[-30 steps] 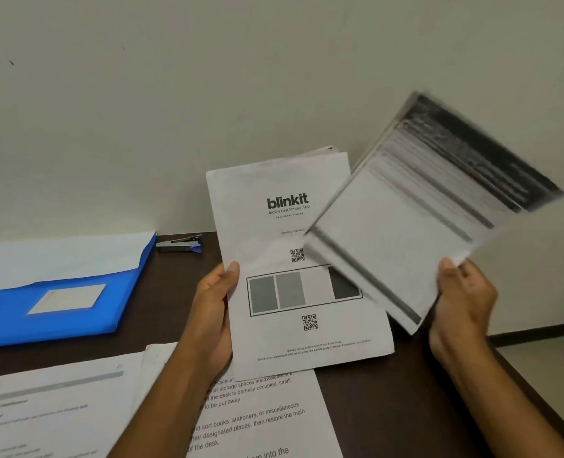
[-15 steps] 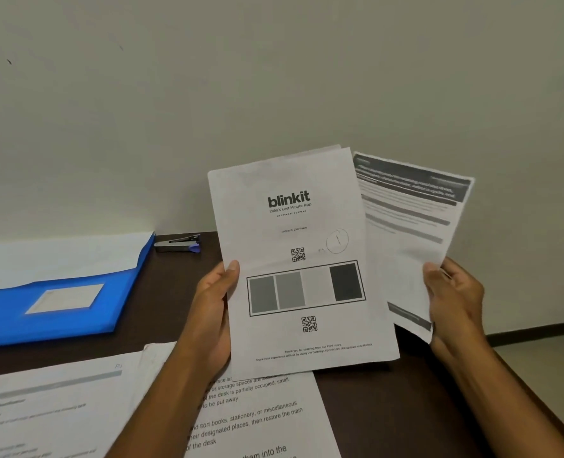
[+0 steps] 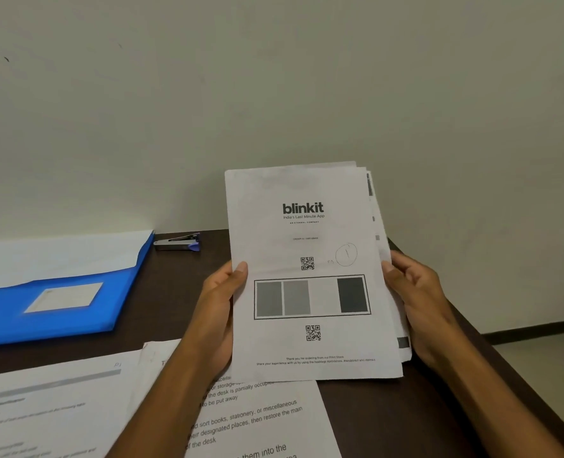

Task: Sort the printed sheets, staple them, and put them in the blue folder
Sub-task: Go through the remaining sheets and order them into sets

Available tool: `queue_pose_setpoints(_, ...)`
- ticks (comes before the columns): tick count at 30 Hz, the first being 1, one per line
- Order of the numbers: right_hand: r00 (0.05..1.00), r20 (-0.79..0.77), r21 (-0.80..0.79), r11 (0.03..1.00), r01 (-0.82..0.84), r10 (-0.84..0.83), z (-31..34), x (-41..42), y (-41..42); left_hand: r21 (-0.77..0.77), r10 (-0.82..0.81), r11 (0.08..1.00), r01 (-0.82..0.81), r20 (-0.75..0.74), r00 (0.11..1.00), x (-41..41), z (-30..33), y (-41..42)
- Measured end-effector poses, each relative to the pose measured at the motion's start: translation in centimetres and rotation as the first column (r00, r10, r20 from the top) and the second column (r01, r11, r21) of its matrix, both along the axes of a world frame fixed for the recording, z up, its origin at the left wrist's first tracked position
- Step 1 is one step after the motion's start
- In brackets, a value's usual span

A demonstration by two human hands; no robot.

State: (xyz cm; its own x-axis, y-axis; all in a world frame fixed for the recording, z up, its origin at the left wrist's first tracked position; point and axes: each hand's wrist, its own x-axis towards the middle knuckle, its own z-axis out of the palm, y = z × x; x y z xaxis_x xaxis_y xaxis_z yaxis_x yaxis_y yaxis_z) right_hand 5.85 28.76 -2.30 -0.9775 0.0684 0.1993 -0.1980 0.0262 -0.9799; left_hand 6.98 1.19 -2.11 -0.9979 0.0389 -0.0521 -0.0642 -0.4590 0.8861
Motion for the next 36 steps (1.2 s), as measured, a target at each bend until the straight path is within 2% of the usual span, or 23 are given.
queue_pose_setpoints(2, 1.0, 0.012, 0.037, 0.999, 0.001, -0.001, 0.1, 0.3, -0.6, -0.005, -0.011, 1.0, 0.011, -0.015, 1.0, 0.0, 0.0, 0.1)
queue_pose_setpoints(5, 0.997, 0.066, 0.011, 1.0, 0.025, -0.026, 0.1, 0.2, -1.2, -0.024, -0.011, 1.0, 0.011, -0.031, 0.999, -0.1, 0.0, 0.1)
queue_pose_setpoints(10, 0.996, -0.088, 0.169, 0.985, 0.04, -0.025, -0.3, 0.1, -1.6, -0.039, 0.002, 0.999, -0.004, -0.06, 0.998, -0.1, -0.2, 0.1)
queue_pose_setpoints(17, 0.987, -0.142, 0.072, 0.994, 0.079, -0.069, -0.5, 0.0, -1.4, -0.007, 0.026, 1.0, -0.026, -0.046, 0.999, 0.0, 0.0, 0.2)
queue_pose_setpoints(21, 0.976, -0.154, 0.088, 0.982, 0.168, -0.153, -0.8, -0.6, -1.0, -0.025, 0.058, 0.998, -0.06, -0.079, 0.995, -0.1, 0.0, 0.2)
queue_pose_setpoints(23, 0.945, -0.13, 0.015, 0.953, 0.304, -0.299, -0.8, -1.2, 0.0, -0.032, 0.098, 0.994, -0.101, -0.09, 0.991, -0.1, 0.0, 0.1)
queue_pose_setpoints(25, 0.89, -0.028, -0.189, 0.877, 0.443, -0.455, -0.5, -1.5, 1.6, -0.032, 0.13, 0.991, -0.134, -0.107, 0.986, -0.4, -0.1, -0.1)
queue_pose_setpoints(27, 0.851, 0.088, -0.37, 0.776, 0.51, -0.518, -0.1, -1.3, 3.4, -0.059, 0.156, 0.985, -0.164, -0.128, 0.979, -0.7, -0.2, -0.2)
queue_pose_setpoints(30, 0.829, 0.189, -0.406, 0.727, 0.553, -0.526, -0.1, -0.8, 4.9, -0.116, 0.159, 0.977, -0.178, -0.157, 0.975, -0.7, -0.3, -0.1)
queue_pose_setpoints(32, 0.857, 0.189, -0.392, 0.763, 0.513, -0.479, -0.2, -0.8, 4.8, -0.136, 0.129, 0.98, -0.147, -0.129, 0.983, -0.5, -0.3, 0.1)
queue_pose_setpoints(36, 0.956, 0.099, -0.335, 0.896, 0.292, -0.275, 0.3, -0.7, 2.1, -0.2, 0.108, 0.972, -0.122, -0.079, 0.991, 0.0, 0.1, 0.4)
